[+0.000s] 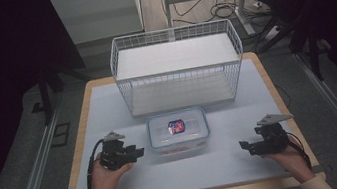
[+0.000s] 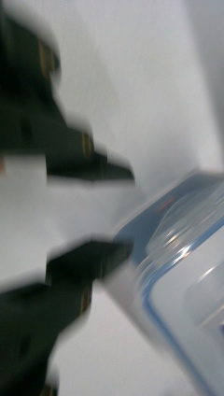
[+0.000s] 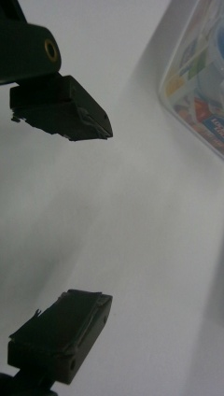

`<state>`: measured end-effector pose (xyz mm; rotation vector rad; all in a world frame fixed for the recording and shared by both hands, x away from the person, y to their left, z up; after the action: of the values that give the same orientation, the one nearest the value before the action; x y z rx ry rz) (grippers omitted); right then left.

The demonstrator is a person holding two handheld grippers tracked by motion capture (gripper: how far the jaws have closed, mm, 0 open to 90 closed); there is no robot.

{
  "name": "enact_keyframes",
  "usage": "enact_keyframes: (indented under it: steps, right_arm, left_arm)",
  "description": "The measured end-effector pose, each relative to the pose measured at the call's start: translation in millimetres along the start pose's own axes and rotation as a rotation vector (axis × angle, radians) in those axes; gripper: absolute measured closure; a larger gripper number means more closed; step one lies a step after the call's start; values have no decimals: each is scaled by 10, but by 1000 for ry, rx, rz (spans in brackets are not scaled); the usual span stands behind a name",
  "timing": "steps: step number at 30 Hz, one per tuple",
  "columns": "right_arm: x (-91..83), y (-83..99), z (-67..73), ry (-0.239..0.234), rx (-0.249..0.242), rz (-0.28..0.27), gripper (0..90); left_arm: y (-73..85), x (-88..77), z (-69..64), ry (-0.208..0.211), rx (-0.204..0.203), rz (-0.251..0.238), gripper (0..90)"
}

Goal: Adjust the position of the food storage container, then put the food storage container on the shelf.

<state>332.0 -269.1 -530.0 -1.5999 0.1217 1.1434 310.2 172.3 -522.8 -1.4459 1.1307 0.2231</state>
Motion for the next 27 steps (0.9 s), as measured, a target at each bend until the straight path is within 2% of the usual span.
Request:
enact_keyframes:
  steps: [1, 2, 3, 4, 8, 12, 18, 22, 27]
  right_arm:
    - [10, 13, 4, 2, -10, 11, 166]
    - [10, 13, 4, 2, -10, 11, 166]
    - [11, 16, 5, 3, -14, 17, 166]
    - [14, 14, 3, 5, -16, 18, 166]
    - [10, 2, -1, 2, -13, 16, 166]
    - [20, 6, 4, -2, -14, 23, 166]
    - [36, -18, 19, -8, -22, 17, 166]
    - [45, 3, 19, -10, -32, 30, 166]
    - [15, 0, 12, -5, -26, 15, 166]
  left_arm:
    - [-11, -14, 15, -3, -6, -9, 362]
    - [-21, -30, 29, 6, -16, -14, 362]
    - [-32, -49, 44, 28, -33, -19, 316]
    - [-40, -63, 55, 32, -42, -25, 274]
    - [-70, -107, 87, 48, -75, -51, 214]
    - [-97, -124, 84, 61, -92, -72, 198]
    - [-153, -134, 86, 103, -136, -96, 180]
    - [-218, -94, 78, 129, -147, -103, 179]
    - [-286, 3, 99, 171, -179, -105, 180]
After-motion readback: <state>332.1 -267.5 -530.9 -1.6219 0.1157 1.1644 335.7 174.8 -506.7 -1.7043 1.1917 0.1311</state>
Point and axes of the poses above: each handheld gripper's, and its own axes: x roughly forward along the jaws, y roughly out of its underside, z roughly to its left, the point moved 4 cm from there along x, roughly forward along the jaws, and after that the axes turned 1 degree about -y, right-handed, at the moved point
